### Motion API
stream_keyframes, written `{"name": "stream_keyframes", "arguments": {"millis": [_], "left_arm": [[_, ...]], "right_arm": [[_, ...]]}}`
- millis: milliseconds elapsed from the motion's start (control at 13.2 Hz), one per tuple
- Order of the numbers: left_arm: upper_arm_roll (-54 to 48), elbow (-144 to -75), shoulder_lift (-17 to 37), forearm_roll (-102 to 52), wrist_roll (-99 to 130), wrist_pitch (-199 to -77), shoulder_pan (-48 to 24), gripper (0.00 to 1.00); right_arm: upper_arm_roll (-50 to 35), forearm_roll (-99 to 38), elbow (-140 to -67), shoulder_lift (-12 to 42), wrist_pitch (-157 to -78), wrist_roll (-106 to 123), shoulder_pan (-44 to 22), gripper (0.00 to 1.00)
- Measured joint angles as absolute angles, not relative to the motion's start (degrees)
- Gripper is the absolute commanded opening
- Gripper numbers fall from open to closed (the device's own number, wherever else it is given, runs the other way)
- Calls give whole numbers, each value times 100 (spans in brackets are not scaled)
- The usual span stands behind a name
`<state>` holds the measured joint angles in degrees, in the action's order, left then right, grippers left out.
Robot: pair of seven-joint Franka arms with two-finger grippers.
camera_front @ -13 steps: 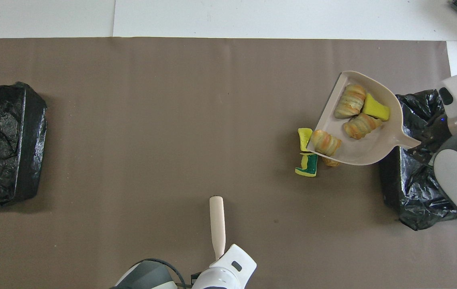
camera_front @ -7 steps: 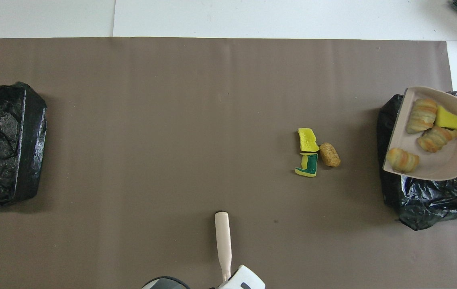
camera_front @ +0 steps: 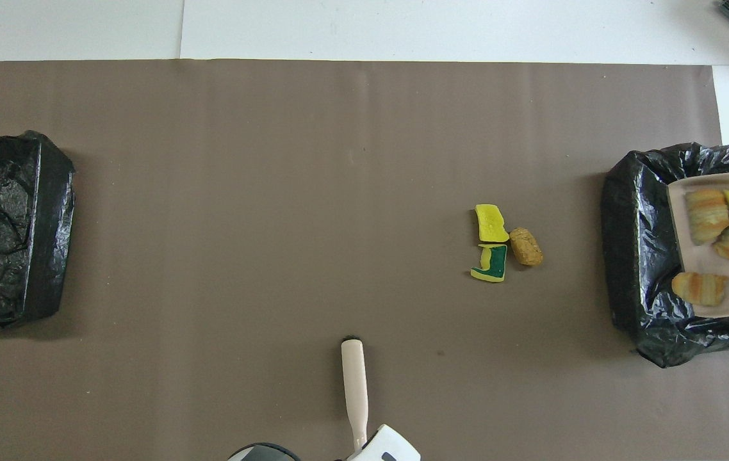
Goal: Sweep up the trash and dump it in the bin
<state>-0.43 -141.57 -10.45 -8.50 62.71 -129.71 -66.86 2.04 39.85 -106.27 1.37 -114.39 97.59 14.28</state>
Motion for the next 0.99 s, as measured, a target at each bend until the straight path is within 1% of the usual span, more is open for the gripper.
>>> {"name": "stream_keyframes", "arguments": {"millis": [76, 152, 228, 380, 456, 532, 608, 684, 836, 988], "left_arm": [[-43, -14158, -1045, -850, 6271, -12971, -6694, 14], [-42, -14160, -1045, -850, 6275, -12971, -6698, 25], [-42, -14161, -1045, -850, 6278, -12971, -6699, 46], [-39, -14165, -1045, -850, 6278, -12971, -6700, 51], [-31, -14171, -1044, -851, 6273, -12970, -6700, 61], [-17, -14176, -1038, -851, 6245, -12970, -6700, 73], [-2, -14179, -1029, -851, 6177, -12970, -6700, 90], [19, -14178, -1020, -851, 6093, -12970, -6691, 100], [64, -14123, -1002, -850, 5876, -12976, -6536, 100], [100, -13901, -995, -687, 5444, -12951, -6096, 100]], "right_arm": [[196, 4271, -10737, 153, -11609, 9881, 1357, 0], [193, 4645, -10865, 160, -11765, 9968, 1304, 0], [188, 4954, -10973, 162, -11874, 9987, 1270, 0], [185, 5259, -11040, 161, -11914, 10035, 1208, 0], [183, 5435, -11037, 155, -11913, 10036, 1164, 0], [182, 5558, -11028, 142, -11911, 10036, 1131, 0], [181, 5625, -11010, 118, -11889, 10036, 1118, 0], [181, 5672, -10984, 80, -11817, 10036, 1111, 0], [177, 5776, -10954, -82, -11664, 10036, 1052, 0], [167, 5825, -10953, -268, -11503, 10036, 930, 0]]}}
